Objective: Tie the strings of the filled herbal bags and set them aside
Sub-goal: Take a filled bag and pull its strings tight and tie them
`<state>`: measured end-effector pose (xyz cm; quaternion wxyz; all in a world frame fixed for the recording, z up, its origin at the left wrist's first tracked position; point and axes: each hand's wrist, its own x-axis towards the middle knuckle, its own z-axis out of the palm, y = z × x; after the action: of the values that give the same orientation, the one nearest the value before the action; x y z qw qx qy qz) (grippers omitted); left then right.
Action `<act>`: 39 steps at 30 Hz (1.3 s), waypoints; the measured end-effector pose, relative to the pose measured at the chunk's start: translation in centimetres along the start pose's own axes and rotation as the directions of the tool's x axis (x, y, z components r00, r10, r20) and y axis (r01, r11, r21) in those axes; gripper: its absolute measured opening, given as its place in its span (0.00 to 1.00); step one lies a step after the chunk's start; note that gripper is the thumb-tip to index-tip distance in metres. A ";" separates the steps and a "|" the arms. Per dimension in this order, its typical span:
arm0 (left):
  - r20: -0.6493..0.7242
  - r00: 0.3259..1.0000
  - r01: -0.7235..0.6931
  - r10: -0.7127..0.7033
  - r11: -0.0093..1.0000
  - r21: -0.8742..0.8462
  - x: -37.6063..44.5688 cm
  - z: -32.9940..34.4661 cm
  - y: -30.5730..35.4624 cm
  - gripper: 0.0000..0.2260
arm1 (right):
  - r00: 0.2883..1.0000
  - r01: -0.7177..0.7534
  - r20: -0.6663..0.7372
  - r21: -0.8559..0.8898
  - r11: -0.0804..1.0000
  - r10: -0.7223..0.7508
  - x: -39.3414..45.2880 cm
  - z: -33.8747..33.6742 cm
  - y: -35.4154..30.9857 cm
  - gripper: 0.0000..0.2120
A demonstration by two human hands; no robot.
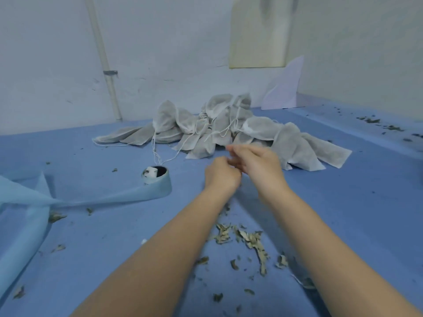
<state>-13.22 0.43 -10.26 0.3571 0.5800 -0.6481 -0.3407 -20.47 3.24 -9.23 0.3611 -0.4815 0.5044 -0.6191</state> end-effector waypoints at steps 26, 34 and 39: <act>-0.160 0.959 -0.214 0.236 0.966 0.145 3.1 3.2 0.8 0.09 | 0.978 0.019 -0.186 -0.371 0.928 -0.094 2.6 -3.4 2.4 0.08; -0.190 0.964 -0.195 0.185 0.980 -0.036 -0.3 -1.4 -1.1 0.11 | 0.939 0.309 0.053 -0.561 0.768 -0.339 1.5 -3.2 2.1 0.11; -0.095 0.971 -0.230 0.219 0.966 -0.121 -2.3 -4.7 -2.2 0.14 | 0.964 0.253 0.196 -0.487 0.836 -0.177 0.9 -2.5 2.6 0.16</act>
<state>-7.92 2.35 -9.87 0.4567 0.4916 -0.6709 -0.3159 -23.21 2.53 -11.62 0.1846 -0.6563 0.5649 -0.4648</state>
